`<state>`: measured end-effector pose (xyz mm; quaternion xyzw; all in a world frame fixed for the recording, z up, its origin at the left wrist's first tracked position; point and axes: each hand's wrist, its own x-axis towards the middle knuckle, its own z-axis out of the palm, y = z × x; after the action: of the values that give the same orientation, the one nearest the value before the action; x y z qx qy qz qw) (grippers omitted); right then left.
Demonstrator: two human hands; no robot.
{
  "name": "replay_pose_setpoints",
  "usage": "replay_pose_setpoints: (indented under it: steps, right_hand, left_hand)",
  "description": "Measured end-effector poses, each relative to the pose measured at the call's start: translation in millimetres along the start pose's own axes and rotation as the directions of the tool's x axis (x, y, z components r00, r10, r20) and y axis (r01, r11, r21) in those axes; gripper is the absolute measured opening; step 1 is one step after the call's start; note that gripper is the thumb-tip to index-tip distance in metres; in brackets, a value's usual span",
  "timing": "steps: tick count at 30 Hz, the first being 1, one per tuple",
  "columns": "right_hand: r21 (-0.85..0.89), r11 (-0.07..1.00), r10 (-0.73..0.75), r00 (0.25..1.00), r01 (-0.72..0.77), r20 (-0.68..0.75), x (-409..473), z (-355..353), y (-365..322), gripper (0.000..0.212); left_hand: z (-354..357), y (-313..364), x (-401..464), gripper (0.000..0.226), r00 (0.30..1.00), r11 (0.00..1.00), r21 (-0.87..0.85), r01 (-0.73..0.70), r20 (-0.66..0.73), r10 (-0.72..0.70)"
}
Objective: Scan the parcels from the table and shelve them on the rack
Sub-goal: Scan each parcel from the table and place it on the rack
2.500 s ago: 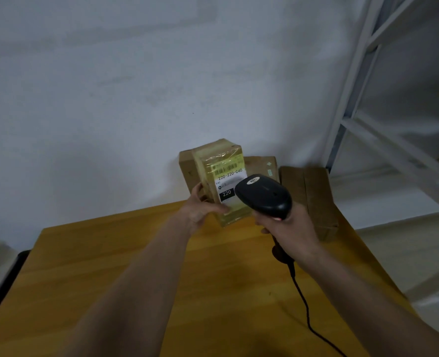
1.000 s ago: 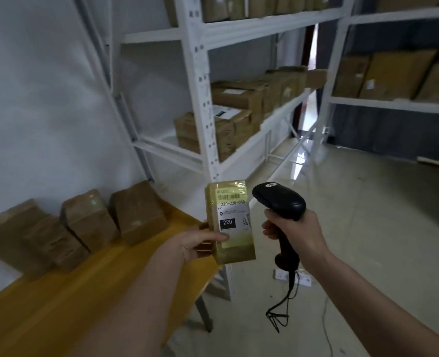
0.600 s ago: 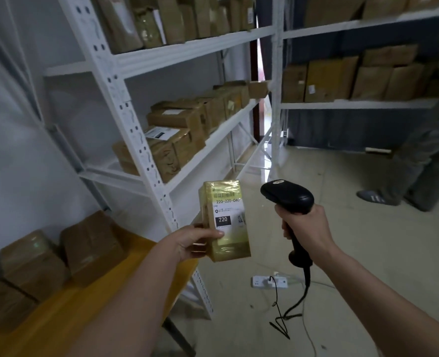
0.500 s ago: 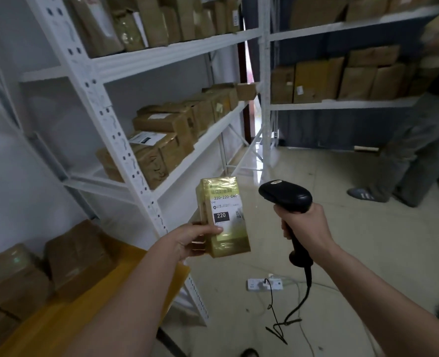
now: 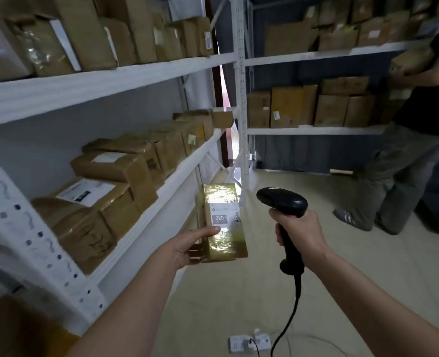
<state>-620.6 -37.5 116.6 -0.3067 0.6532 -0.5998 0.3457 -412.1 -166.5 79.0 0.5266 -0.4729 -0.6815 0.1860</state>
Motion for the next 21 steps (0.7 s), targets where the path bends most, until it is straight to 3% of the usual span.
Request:
replay_pose_setpoints:
  steps: [4,8,14,18,21]
  right_hand:
    - [0.043,0.999,-0.008,1.000,0.007,0.023,65,27,-30,0.018]
    - [0.035,0.999,-0.011,0.999,0.009,0.041,114,41,-42,0.013]
    - [0.062,0.998,0.009,1.000,-0.010,0.021,170,45,-56,0.013]
    - [0.085,0.996,0.023,0.998,-0.028,0.053,213,57,-67,0.012]
    - [0.131,0.991,0.024,0.994,-0.038,0.109,249,68,-77,0.009]
  left_hand:
    - [-11,60,45,0.063,0.997,0.998,0.016,-0.067,-0.038,0.067]
    - [-8,108,85,0.069,0.992,0.993,0.025,-0.115,-0.057,0.116]
    - [0,147,131,0.067,0.988,0.988,0.086,-0.125,-0.081,0.132]
    - [-4,162,150,0.041,0.982,0.987,0.047,-0.155,-0.099,0.159]
    - [-9,172,163,0.047,0.977,0.986,0.023,-0.165,-0.134,0.166]
